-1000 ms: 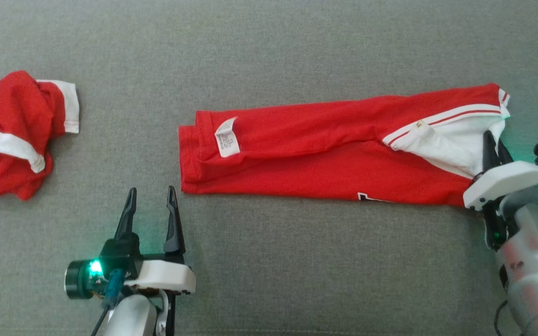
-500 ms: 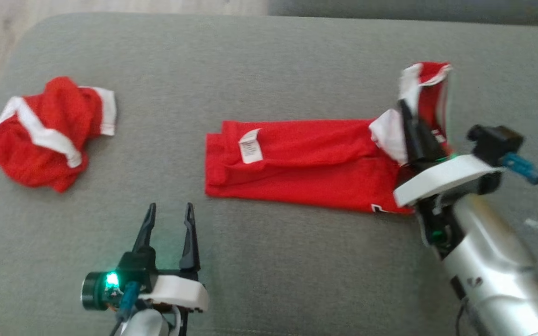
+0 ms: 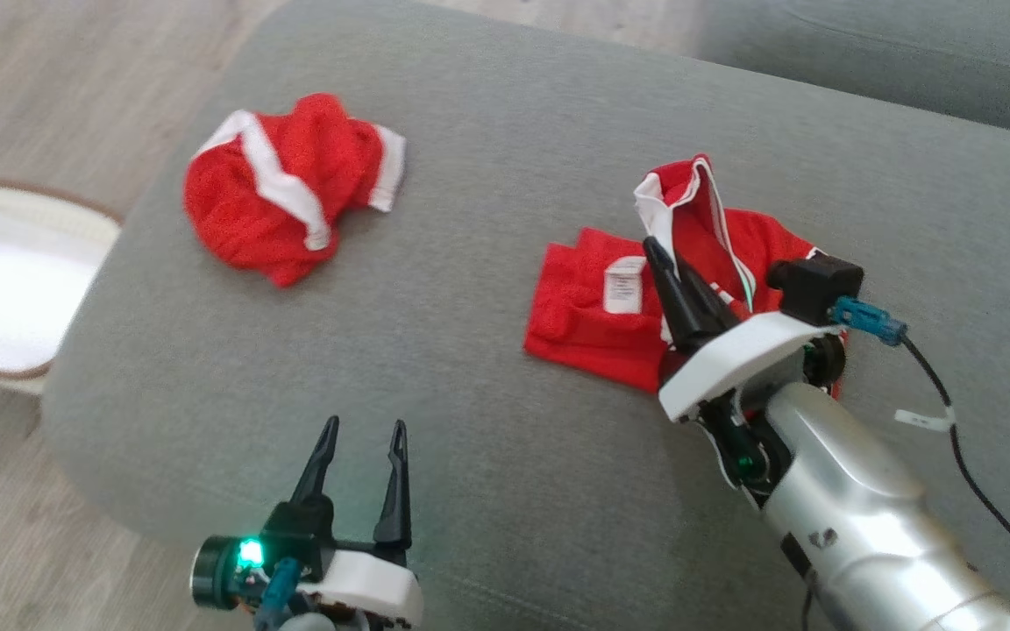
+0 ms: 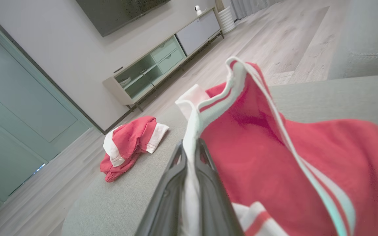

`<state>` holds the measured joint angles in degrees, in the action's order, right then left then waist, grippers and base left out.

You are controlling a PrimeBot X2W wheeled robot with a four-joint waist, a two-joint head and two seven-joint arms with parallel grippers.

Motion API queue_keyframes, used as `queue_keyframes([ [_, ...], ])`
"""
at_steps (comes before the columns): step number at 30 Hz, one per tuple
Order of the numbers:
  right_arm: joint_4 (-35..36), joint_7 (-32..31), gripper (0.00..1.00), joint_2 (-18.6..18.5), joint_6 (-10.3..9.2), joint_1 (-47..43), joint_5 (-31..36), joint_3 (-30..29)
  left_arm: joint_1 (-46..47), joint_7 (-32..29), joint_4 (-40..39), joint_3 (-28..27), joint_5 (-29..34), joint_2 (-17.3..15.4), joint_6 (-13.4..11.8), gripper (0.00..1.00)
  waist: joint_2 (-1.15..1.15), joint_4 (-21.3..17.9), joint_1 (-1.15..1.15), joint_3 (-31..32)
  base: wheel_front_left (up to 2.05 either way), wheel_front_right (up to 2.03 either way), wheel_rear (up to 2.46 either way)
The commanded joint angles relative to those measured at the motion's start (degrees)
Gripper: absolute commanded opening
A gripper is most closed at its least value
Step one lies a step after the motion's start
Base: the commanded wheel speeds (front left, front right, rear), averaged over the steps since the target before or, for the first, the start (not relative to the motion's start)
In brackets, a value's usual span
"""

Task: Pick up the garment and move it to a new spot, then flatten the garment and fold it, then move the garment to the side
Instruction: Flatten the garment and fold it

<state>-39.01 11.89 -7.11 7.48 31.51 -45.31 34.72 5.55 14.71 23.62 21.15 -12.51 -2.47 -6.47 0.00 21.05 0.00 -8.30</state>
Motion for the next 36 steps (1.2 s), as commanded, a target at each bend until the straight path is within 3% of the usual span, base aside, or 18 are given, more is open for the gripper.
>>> queue_keyframes([
  [1,-1.4,1.5,0.62,2.6,0.01,3.7,-0.7,1.0,1.1,0.3,-1.3,-0.7,-0.5,-0.4,0.1,1.0,0.0,3.9,0.0,0.0,0.0,0.0,0.0],
  [2,-1.9,1.8,1.0,2.9,0.01,4.2,-1.0,1.1,1.1,0.3,-1.2,-0.6,-0.6,-0.4,-0.1,1.0,0.0,4.0,0.0,0.0,0.0,0.0,0.0],
  [8,-1.2,3.0,1.0,3.9,0.01,5.7,-1.8,0.3,1.4,0.3,-1.2,-1.1,-0.9,-0.4,-0.6,1.0,0.0,1.9,0.0,0.4,0.0,0.0,0.0],
  [10,1.1,3.1,1.0,3.9,0.01,5.6,-0.1,-2.7,1.6,0.3,-1.5,-1.6,-0.9,-0.4,-0.8,1.0,0.0,0.0,0.0,0.5,0.0,0.0,0.0],
  [22,6.9,3.1,1.0,1.6,0.01,-6.7,23.5,-25.3,3.8,0.3,-3.0,-5.8,1.9,-0.4,-1.1,1.0,0.0,-12.2,0.0,1.7,0.0,0.0,0.0],
  [27,8.4,3.1,1.0,2.2,0.01,-12.6,31.8,-28.7,3.3,0.3,-2.4,-8.2,3.9,-0.4,-1.3,1.0,0.0,-15.5,0.0,2.7,0.0,0.0,0.0],
  [36,7.9,3.1,1.0,4.1,0.01,-19.1,36.3,-31.7,-0.6,0.3,-1.1,-11.9,5.4,-0.4,-0.7,1.0,0.0,-18.7,0.0,5.2,0.0,0.0,0.0],
])
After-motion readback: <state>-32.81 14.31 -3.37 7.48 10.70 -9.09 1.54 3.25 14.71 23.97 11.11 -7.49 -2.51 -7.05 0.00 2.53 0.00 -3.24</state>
